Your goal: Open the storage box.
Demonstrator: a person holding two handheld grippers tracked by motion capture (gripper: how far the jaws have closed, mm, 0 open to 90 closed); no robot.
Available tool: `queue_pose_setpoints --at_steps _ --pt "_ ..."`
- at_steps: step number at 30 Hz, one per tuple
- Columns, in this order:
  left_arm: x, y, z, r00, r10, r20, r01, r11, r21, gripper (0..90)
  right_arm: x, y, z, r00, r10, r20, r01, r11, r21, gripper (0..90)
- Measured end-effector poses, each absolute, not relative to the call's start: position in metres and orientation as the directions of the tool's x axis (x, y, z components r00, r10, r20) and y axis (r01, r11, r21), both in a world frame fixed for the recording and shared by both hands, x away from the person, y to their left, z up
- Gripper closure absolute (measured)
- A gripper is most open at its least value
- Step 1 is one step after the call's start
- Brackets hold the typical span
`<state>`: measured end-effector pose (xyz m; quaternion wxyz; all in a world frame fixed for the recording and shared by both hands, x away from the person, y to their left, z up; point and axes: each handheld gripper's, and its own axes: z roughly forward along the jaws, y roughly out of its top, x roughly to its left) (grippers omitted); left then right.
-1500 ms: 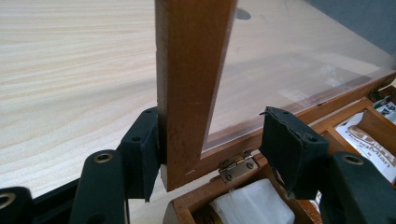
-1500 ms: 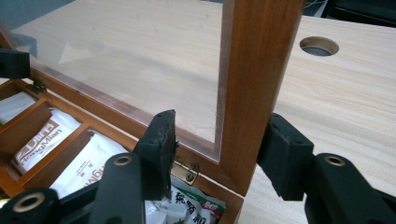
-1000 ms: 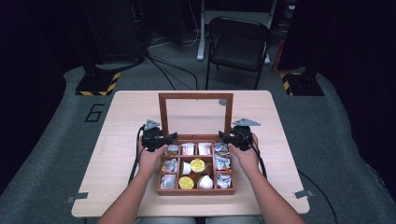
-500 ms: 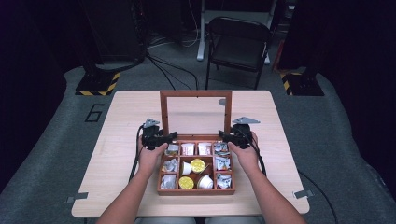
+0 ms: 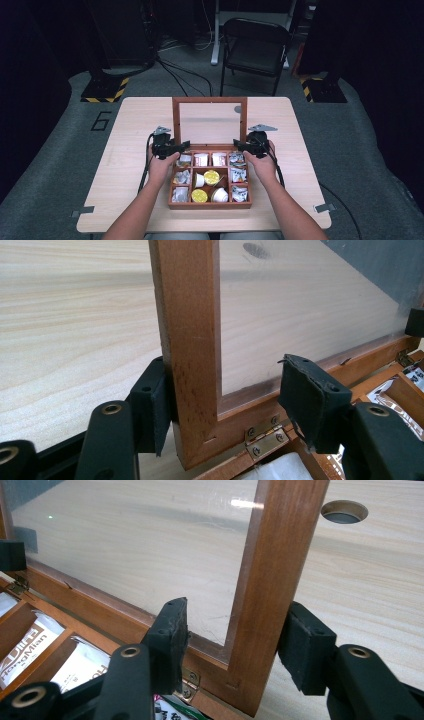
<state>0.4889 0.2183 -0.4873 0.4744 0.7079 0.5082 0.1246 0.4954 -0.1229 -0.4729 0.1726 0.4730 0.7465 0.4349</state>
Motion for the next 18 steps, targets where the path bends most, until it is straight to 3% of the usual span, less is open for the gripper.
queue_pose_setpoints --at_steps 18 --pt "0.4937 0.2179 -0.4899 0.434 0.831 -0.347 0.624 0.000 0.781 36.8 0.4993 -0.1213 -0.4750 -0.486 0.858 0.165 0.572 0.170 0.802 43.2"
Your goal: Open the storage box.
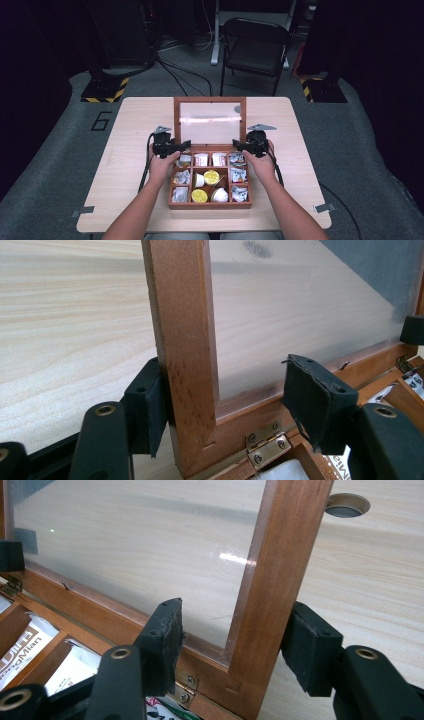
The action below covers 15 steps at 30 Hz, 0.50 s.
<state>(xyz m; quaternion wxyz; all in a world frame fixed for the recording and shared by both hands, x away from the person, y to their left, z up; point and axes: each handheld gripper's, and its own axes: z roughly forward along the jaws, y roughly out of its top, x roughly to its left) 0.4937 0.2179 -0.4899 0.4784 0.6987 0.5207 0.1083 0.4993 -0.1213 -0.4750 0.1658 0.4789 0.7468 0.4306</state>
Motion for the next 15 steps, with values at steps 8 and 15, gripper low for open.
queue_pose_setpoints --at_steps 8,15 --pt "0.4966 0.2161 -0.4909 0.426 0.837 -0.342 0.630 -0.004 0.777 35.9 0.5011 -0.1191 -0.4763 -0.469 0.864 0.184 0.590 0.152 0.793 40.5" --pt "0.5005 0.2146 -0.4915 0.423 0.837 -0.347 0.645 -0.009 0.764 32.9 0.5050 -0.1189 -0.4769 -0.465 0.862 0.201 0.609 0.147 0.779 39.1"
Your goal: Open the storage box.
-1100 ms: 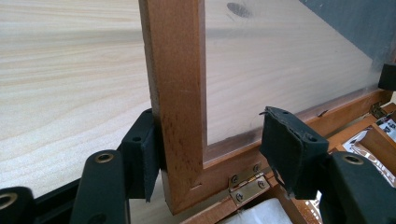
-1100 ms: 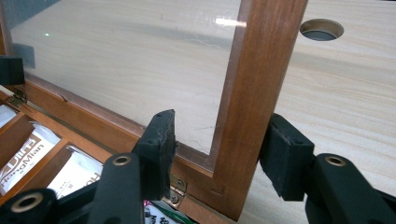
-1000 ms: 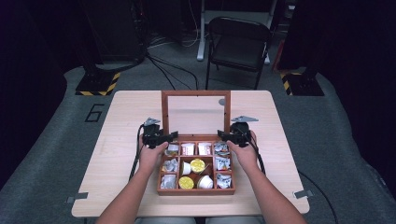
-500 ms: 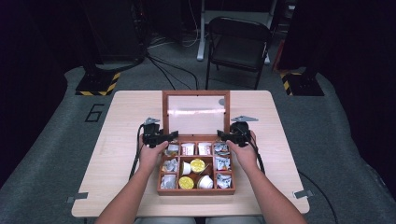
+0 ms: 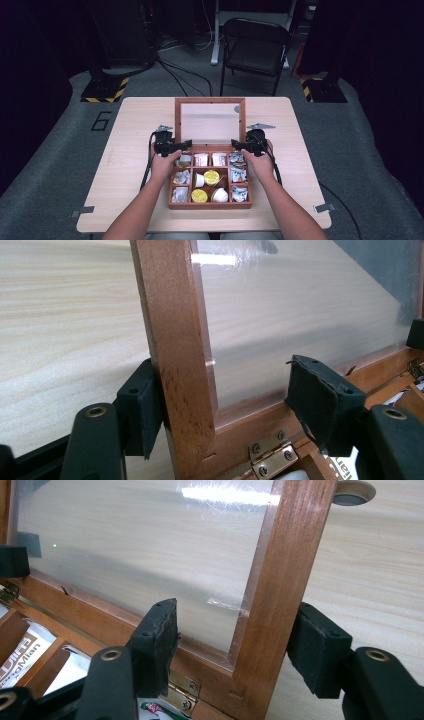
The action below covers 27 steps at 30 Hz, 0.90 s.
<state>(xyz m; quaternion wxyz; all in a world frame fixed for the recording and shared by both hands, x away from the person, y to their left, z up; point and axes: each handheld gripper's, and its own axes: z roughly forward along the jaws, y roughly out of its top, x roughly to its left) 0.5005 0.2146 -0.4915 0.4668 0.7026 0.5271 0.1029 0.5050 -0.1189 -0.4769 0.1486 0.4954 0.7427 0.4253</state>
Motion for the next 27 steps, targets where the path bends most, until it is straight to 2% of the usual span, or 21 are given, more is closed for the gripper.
queue_pose_setpoints --at_steps 27 --pt "0.5098 0.2137 -0.4976 0.403 0.826 -0.394 0.691 0.008 0.723 26.8 0.5140 -0.1175 -0.4826 -0.425 0.865 0.268 0.675 0.105 0.730 33.1"
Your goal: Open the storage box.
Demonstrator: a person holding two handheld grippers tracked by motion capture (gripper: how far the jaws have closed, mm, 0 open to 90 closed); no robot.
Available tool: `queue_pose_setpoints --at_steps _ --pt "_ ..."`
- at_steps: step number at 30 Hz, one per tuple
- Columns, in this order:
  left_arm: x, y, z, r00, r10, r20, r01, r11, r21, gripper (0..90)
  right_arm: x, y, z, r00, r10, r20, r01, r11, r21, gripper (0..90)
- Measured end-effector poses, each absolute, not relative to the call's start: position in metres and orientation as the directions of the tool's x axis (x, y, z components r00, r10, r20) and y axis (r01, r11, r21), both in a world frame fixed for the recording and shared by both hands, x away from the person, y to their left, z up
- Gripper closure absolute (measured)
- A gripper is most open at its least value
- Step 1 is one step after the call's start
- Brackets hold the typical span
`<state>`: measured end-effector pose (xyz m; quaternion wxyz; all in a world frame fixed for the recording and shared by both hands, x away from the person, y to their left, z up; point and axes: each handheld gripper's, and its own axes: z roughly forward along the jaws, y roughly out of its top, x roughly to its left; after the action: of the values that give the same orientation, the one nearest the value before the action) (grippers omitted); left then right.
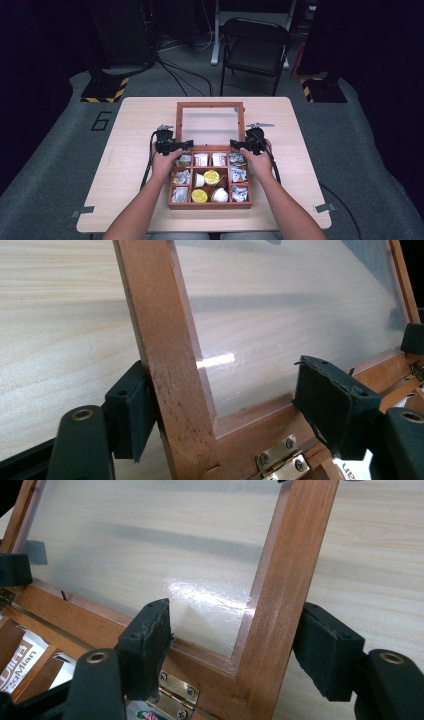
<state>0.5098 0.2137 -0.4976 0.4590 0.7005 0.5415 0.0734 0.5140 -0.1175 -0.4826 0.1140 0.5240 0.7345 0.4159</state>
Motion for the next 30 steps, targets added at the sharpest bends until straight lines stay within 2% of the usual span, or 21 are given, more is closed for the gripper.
queue_pose_setpoints --at_steps 30 --pt "0.5147 0.2159 -0.5044 0.369 0.808 -0.460 0.731 0.053 0.680 25.4 0.5197 -0.1197 -0.4870 -0.406 0.862 0.304 0.710 0.088 0.699 31.1"
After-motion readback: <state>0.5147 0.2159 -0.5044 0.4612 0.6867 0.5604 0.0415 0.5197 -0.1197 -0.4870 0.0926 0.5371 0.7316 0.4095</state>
